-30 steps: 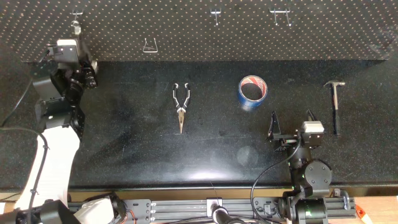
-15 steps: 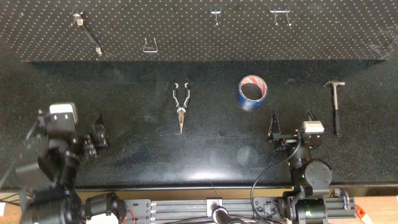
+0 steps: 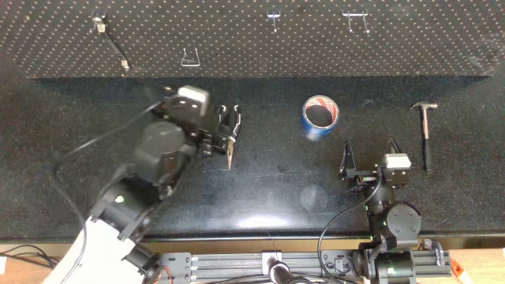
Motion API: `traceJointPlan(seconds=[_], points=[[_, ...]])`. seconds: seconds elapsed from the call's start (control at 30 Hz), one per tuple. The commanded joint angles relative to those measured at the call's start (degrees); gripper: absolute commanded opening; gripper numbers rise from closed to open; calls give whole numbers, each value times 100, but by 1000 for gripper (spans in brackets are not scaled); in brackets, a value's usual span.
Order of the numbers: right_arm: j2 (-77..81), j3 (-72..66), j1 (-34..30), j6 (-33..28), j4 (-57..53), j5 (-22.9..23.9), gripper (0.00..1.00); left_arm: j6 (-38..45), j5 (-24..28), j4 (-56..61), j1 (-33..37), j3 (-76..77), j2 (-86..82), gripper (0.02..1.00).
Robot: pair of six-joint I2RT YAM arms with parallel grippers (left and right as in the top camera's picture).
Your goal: Place Tools Onto Pegboard
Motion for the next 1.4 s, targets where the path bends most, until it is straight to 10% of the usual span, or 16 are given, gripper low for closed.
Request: traceJointPlan(seconds=[0.03, 0.23, 0.53, 1.4], points=[[-42, -15, 28, -81, -26, -68, 963, -1996, 66, -496, -328, 212, 682, 996], [-42, -15, 28, -81, -26, -68, 963, -2796, 544, -5901, -48, 3410, 1858, 996], [-42, -15, 28, -81, -26, -68, 963, -2894, 315, -3300, -96, 3412, 4352, 996], [-42, -15, 28, -81, -26, -68, 963, -2800, 535, -3355, 133, 3130, 5396, 996]])
